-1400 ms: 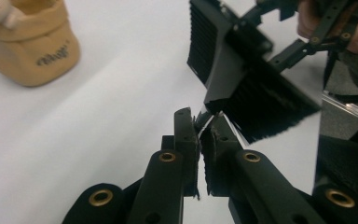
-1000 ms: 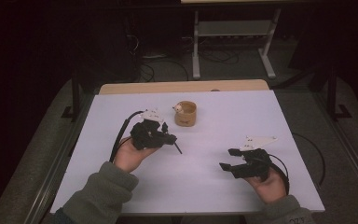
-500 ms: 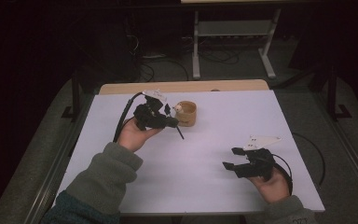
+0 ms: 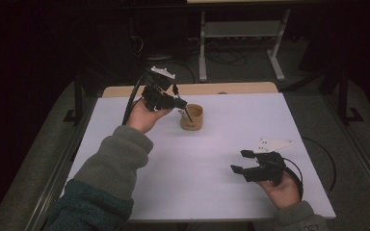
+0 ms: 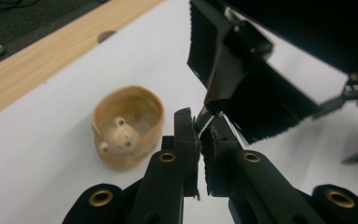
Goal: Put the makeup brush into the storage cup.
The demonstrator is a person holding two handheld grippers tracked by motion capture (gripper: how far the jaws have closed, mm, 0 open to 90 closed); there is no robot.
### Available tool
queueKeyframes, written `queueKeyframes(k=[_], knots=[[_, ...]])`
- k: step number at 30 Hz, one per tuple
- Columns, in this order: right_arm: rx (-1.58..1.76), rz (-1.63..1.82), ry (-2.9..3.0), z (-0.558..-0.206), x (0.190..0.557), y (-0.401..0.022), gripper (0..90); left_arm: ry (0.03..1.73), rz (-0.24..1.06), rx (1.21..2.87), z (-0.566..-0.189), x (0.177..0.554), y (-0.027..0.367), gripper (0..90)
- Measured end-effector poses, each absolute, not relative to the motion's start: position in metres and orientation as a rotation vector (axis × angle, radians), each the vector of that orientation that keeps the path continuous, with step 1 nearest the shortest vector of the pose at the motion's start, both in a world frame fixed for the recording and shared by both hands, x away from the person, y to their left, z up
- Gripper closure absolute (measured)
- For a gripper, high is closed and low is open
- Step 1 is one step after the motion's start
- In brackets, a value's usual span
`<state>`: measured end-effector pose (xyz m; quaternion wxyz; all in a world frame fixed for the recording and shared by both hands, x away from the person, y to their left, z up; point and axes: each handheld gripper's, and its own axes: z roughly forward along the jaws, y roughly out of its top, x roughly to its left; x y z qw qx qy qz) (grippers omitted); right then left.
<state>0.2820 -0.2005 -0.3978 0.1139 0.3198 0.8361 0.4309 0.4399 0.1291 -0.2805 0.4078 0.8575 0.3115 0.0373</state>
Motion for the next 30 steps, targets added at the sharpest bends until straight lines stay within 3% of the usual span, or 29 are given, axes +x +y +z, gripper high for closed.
queueKeyframes(k=[13, 30], knots=[[0.930, 1.279, 2.443, -0.397, 0.284, -0.202, 31.7, 0.874, 0.126, 2.137, -0.274, 0.470, 0.114, 85.3], [0.937, 1.281, 2.446, -0.397, 0.284, -0.202, 31.7, 0.929, 0.171, 2.145, -0.293, 0.479, 0.102, 85.1]])
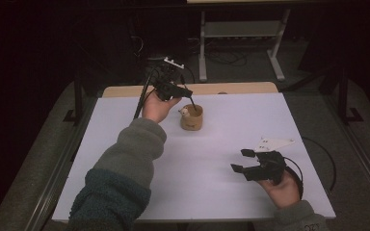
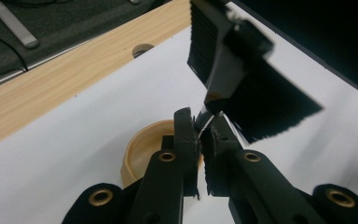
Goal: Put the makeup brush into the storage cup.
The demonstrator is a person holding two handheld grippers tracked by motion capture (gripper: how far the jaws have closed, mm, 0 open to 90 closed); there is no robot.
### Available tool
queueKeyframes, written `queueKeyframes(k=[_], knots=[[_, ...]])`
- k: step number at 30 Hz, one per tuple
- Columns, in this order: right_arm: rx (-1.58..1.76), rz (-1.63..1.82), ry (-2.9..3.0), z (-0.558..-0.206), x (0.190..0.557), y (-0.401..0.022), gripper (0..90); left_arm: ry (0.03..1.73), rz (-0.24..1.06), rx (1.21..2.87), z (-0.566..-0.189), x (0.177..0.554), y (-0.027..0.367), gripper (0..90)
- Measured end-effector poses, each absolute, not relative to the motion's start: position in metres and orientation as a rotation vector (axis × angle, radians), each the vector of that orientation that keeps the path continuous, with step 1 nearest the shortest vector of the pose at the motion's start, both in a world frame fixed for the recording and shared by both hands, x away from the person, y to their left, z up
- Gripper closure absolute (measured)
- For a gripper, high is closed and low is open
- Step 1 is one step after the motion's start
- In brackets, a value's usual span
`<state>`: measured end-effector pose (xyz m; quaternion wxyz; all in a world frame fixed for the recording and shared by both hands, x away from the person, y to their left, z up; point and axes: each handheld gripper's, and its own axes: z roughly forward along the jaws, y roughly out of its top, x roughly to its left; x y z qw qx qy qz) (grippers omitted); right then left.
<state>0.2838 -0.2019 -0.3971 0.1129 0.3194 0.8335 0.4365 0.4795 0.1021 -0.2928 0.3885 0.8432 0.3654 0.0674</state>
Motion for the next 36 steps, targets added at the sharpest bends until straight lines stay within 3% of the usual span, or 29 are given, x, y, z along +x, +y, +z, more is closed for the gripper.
queueKeyframes(k=[29, 36], knots=[[0.918, 1.283, 2.450, -0.398, 0.285, -0.202, 31.7, 1.033, 0.155, 2.234, -0.339, 0.495, 0.090, 84.4], [0.922, 1.283, 2.450, -0.397, 0.284, -0.202, 31.7, 1.054, 0.174, 2.239, -0.340, 0.497, 0.093, 76.3]])
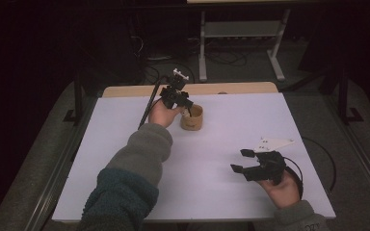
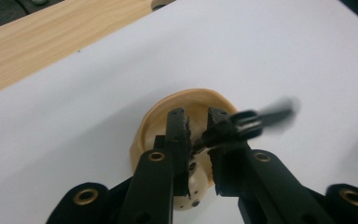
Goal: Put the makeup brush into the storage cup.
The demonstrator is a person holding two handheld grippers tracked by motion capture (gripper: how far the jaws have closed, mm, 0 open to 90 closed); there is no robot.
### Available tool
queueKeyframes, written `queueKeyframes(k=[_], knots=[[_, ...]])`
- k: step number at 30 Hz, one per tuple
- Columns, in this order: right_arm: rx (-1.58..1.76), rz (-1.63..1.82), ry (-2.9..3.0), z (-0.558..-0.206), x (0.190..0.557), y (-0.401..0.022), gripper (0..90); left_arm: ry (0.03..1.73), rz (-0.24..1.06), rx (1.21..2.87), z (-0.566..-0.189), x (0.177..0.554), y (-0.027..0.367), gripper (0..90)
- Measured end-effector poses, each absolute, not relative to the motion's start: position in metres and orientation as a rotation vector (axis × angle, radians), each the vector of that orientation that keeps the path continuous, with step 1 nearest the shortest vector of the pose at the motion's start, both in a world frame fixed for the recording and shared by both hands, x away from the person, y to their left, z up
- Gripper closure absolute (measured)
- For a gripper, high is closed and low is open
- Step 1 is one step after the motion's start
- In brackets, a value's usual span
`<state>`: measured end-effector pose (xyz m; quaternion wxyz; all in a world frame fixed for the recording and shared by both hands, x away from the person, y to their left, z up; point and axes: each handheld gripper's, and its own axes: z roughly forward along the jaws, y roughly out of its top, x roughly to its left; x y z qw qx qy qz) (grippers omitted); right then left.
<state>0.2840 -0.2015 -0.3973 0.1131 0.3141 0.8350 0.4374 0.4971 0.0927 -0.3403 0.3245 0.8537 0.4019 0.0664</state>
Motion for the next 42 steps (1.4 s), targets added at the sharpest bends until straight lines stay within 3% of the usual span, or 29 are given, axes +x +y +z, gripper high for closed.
queueKeyframes(k=[17, 42], knots=[[0.931, 1.278, 2.451, -0.397, 0.284, -0.200, 31.7, 1.068, 0.208, 2.191, -0.330, 0.492, 0.113, 57.4], [0.930, 1.270, 2.454, -0.399, 0.284, -0.200, 31.5, 1.053, 0.195, 2.198, -0.337, 0.482, 0.132, 49.5]])
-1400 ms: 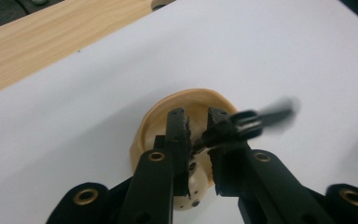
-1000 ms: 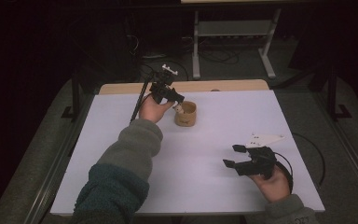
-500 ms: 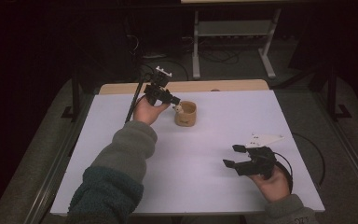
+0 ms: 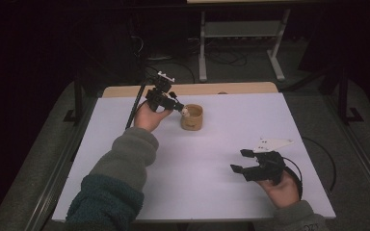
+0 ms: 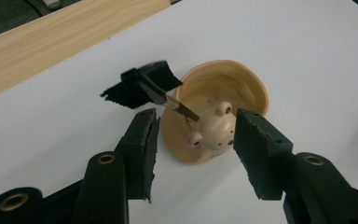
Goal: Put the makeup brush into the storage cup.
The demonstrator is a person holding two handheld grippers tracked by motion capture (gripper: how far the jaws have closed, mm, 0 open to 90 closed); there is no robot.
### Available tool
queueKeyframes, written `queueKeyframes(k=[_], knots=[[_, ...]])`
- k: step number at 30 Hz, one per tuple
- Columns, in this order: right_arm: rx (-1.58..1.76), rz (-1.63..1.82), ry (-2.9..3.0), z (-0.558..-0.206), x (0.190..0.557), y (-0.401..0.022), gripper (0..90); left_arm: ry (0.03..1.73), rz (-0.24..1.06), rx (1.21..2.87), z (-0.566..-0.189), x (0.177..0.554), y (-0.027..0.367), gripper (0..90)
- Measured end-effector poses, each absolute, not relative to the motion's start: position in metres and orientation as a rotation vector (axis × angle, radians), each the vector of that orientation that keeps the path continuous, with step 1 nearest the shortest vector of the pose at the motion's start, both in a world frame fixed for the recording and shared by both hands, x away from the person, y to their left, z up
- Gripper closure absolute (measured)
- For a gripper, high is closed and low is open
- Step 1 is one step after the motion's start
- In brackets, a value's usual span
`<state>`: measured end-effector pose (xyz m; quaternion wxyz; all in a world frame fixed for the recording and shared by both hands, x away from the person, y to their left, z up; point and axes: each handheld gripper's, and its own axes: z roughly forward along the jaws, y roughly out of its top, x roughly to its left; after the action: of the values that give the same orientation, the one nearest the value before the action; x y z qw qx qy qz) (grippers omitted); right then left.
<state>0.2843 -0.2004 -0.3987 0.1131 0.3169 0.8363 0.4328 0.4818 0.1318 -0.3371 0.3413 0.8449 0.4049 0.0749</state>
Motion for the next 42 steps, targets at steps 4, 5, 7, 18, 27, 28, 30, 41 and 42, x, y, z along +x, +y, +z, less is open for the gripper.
queueKeyframes(k=[4, 5, 7, 18, 27, 28, 30, 41, 42], knots=[[0.935, 1.265, 2.450, -0.400, 0.285, -0.201, 31.4, 1.044, 0.198, 2.206, -0.341, 0.478, 0.133, 49.2], [0.943, 1.265, 2.450, -0.399, 0.285, -0.201, 31.3, 1.040, 0.199, 2.210, -0.341, 0.477, 0.134, 49.2], [0.951, 1.265, 2.446, -0.399, 0.285, -0.201, 31.2, 1.039, 0.195, 2.214, -0.342, 0.475, 0.136, 49.1], [0.948, 1.256, 2.439, -0.400, 0.286, -0.202, 30.7, 1.006, 0.208, 2.223, -0.344, 0.461, 0.148, 48.4], [0.957, 1.256, 2.433, -0.400, 0.286, -0.203, 30.5, 0.983, 0.213, 2.215, -0.345, 0.448, 0.159, 48.0], [0.958, 1.256, 2.432, -0.400, 0.286, -0.203, 30.5, 0.982, 0.213, 2.211, -0.345, 0.446, 0.159, 48.0], [0.958, 1.256, 2.431, -0.400, 0.286, -0.203, 30.5, 0.979, 0.213, 2.208, -0.346, 0.443, 0.161, 48.0], [0.970, 1.251, 2.427, -0.400, 0.286, -0.203, 29.8, 0.923, 0.212, 2.211, -0.347, 0.419, 0.167, 47.8], [0.970, 1.250, 2.427, -0.400, 0.286, -0.203, 29.7, 0.917, 0.216, 2.212, -0.347, 0.416, 0.168, 47.7]])
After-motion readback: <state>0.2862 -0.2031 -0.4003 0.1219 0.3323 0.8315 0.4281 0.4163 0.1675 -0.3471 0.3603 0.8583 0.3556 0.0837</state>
